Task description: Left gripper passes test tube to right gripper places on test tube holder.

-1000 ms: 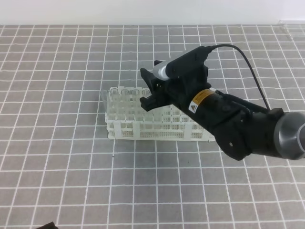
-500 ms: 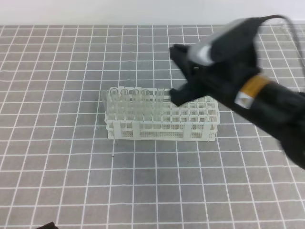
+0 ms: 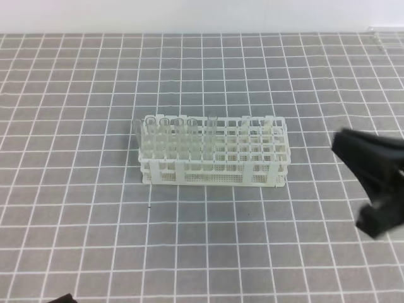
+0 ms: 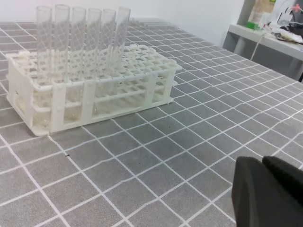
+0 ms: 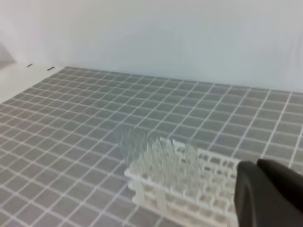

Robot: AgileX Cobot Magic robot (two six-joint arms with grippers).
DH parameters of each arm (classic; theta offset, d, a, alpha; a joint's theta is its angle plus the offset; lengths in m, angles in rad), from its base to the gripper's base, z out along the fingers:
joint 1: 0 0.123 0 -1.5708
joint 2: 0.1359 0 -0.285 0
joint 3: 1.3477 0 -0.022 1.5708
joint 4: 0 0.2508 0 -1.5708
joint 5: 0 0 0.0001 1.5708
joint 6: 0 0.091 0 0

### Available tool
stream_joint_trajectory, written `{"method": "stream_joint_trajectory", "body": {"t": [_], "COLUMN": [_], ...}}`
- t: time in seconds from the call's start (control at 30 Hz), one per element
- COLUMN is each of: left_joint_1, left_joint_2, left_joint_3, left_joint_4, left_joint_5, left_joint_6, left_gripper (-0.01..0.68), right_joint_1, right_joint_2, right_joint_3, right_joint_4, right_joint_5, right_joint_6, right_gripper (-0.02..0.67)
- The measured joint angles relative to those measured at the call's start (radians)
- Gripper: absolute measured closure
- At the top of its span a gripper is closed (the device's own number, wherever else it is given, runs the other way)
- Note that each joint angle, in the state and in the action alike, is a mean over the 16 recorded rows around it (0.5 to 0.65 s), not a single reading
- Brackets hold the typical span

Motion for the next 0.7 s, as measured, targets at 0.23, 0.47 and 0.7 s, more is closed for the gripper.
{"method": "stream_joint_trajectory", "body": {"t": [0.23, 0.47, 0.7], "left_joint_1": [0.0, 0.0, 0.0], "left_joint_2": [0.0, 0.0, 0.0], "left_joint_3": [0.0, 0.0, 0.001], "left_joint_4": [0.0, 0.0, 0.0], "left_joint_5": [-0.001, 0.001, 0.001], "left_joint_6": [0.0, 0.0, 0.0], "left_gripper": [0.673, 0.673, 0.673], "right_joint_1": [-0.008, -0.082, -0.222], "right_joint_2": [-0.133, -0.259, -0.489], "right_joint_3": [0.087, 0.206, 0.399], "right_joint_4": [-0.024, -0.048, -0.043], "right_joint_5": [0.072, 0.059, 0.027], "right_joint_6": [0.014, -0.02, -0.028], "right_gripper": [0.662, 0.662, 0.662]}}
